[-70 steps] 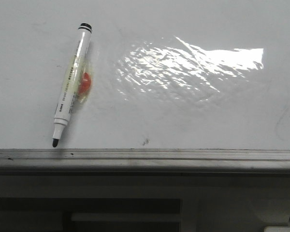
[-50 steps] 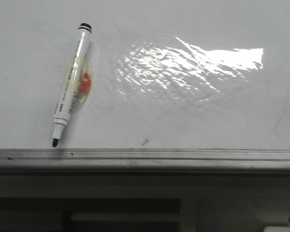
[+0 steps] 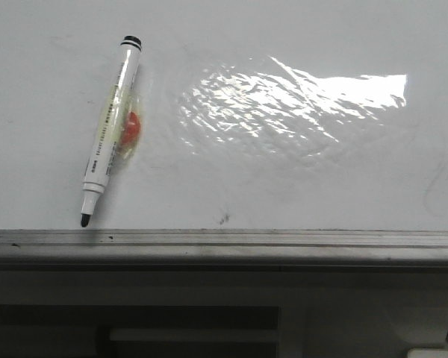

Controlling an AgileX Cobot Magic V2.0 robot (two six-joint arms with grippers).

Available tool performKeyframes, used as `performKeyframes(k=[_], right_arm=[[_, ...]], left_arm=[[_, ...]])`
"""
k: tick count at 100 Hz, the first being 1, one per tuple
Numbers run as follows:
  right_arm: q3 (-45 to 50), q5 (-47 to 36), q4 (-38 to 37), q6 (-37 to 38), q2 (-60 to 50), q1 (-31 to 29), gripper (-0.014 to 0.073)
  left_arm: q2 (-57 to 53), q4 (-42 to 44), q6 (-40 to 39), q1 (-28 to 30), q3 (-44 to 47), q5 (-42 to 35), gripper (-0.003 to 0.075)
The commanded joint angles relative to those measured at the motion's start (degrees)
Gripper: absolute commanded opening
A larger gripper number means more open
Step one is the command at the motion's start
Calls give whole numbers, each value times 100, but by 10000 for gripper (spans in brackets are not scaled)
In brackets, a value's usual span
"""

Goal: Write number 9 on whiteboard

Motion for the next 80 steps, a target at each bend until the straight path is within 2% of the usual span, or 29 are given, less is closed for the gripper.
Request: performKeyframes(k=[1, 34, 60, 80], right_arm=[[155, -57, 21, -11, -88, -14, -62], [155, -296, 41, -11, -88, -14, -62], [155, -863, 41, -11, -88, -14, -62], [155, -984, 41, -11, -88, -14, -62]], left_arm=[[-163, 94, 2, 15, 107, -533, -20], [-152, 72, -8, 15, 107, -1418, -20], [-152, 82, -8, 15, 107, -1418, -20], [-152, 82, -8, 15, 107, -1434, -20]])
